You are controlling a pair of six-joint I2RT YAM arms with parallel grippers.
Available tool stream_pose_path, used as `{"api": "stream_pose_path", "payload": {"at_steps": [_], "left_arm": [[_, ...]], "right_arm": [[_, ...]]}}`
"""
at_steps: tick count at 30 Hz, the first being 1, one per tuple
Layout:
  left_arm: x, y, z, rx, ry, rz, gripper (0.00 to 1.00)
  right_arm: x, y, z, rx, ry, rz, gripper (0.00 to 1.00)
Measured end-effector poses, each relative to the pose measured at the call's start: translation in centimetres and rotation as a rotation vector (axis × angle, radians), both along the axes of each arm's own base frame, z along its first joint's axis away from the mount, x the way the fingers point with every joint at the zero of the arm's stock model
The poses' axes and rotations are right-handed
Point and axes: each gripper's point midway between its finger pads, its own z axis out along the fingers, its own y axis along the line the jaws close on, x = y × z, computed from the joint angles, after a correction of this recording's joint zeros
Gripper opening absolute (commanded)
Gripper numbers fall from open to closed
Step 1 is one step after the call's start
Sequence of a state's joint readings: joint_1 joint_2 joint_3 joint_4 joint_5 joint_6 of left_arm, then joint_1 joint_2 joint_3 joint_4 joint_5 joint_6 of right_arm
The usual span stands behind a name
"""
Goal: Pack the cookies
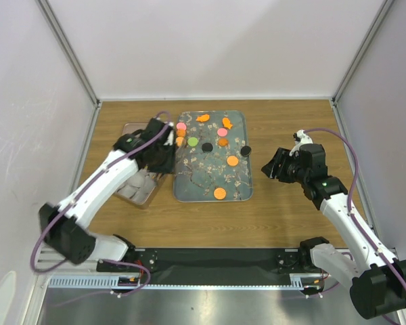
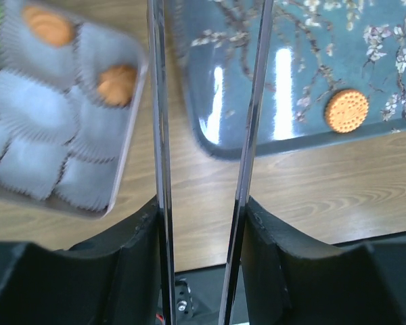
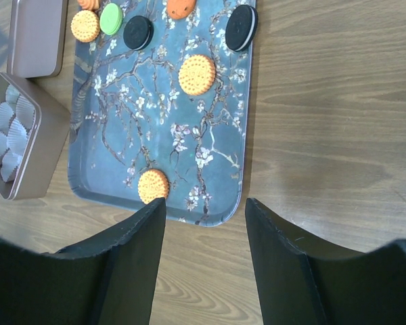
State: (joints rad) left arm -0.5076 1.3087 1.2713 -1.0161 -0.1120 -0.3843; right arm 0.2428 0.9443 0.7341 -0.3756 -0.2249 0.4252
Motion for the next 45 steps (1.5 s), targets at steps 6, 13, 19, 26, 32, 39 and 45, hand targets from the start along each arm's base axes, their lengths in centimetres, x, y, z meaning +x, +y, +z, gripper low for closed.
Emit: {"api": "stream_pose_path", "payload": {"at_steps": [6, 13, 19, 26, 32, 39, 45], "left_arm": [[3.0, -4.2, -3.5, 0.049, 0.078, -0.069, 0.49], [4.7, -7.3, -7.2, 0.116, 0.135, -0.136, 0.49], [5.0, -8.4, -8.5, 0.140, 0.146, -0.162, 0.50], [5.2, -8.7, -9.1, 0.171, 0.142, -0.175, 0.50], [5.6, -9.3, -9.8, 0.202, 0.134, -0.191, 0.50], [6.0, -9.2, -10.1, 0.229, 0.124, -0.192, 0.49], [6.1, -9.2, -10.2, 0.235, 0.121, -0.191, 0.43]], "right_arm": [[0.1, -0.1, 0.0, -0.003, -0.001, -0.005, 0.56], [0.0, 0.0, 0.0, -0.003, -0.001, -0.004, 0.56], [0.0, 0.0, 0.0, -0.004, -0.001, -0.003, 0.56], [0.0, 0.0, 0.0, -0.004, -0.001, -0.002, 0.56], [0.0, 0.0, 0.0, -0.004, -0.001, -0.003, 0.56], [0.0, 0.0, 0.0, -0.004, -0.001, -0.002, 0.56], [0.0, 0.0, 0.0, -0.004, -0.001, -0.002, 0.56]]}}
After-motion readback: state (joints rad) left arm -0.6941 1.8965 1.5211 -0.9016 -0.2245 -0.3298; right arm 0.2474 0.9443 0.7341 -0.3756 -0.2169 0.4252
